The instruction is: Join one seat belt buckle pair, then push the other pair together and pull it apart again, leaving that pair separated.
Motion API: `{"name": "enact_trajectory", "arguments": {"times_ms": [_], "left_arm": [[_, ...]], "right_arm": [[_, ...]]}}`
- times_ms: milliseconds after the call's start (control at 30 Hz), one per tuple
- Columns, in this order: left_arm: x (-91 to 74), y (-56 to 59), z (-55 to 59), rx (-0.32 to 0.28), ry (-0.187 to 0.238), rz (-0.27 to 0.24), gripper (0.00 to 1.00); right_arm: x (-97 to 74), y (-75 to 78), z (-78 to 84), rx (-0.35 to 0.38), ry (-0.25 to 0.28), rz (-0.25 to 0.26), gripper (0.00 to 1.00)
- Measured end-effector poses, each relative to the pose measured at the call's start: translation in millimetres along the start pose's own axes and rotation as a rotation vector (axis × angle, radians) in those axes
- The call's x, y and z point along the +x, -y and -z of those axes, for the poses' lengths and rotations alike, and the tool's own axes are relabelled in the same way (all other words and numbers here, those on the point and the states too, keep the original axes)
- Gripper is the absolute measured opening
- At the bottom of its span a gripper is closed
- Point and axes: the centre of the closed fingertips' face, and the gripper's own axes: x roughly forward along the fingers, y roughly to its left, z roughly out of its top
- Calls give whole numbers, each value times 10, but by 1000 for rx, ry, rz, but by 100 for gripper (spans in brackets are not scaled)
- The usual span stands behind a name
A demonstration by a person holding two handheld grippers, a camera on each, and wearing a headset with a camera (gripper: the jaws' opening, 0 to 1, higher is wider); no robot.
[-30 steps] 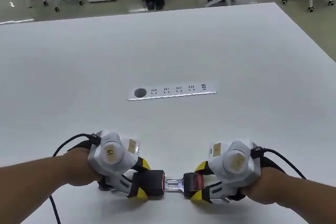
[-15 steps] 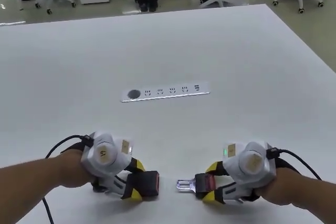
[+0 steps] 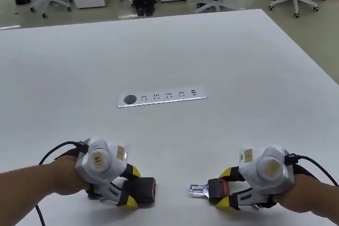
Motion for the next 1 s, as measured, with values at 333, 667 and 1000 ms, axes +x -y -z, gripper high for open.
{"name": "enact_trajectory", "arguments": {"times_ms": [333,667,1000], "left_arm": [[11,-1,1,10,-18,7,35],[-57,116,-230,-128,33,-31,70],[-266,-30,-220,-301,130,-183,86]], "right_arm": [[0,-20,26,-7,10,-17,35],[-199,82,-133,99,135,135,55],[-364,91,-231,247,254,321,66]]}}
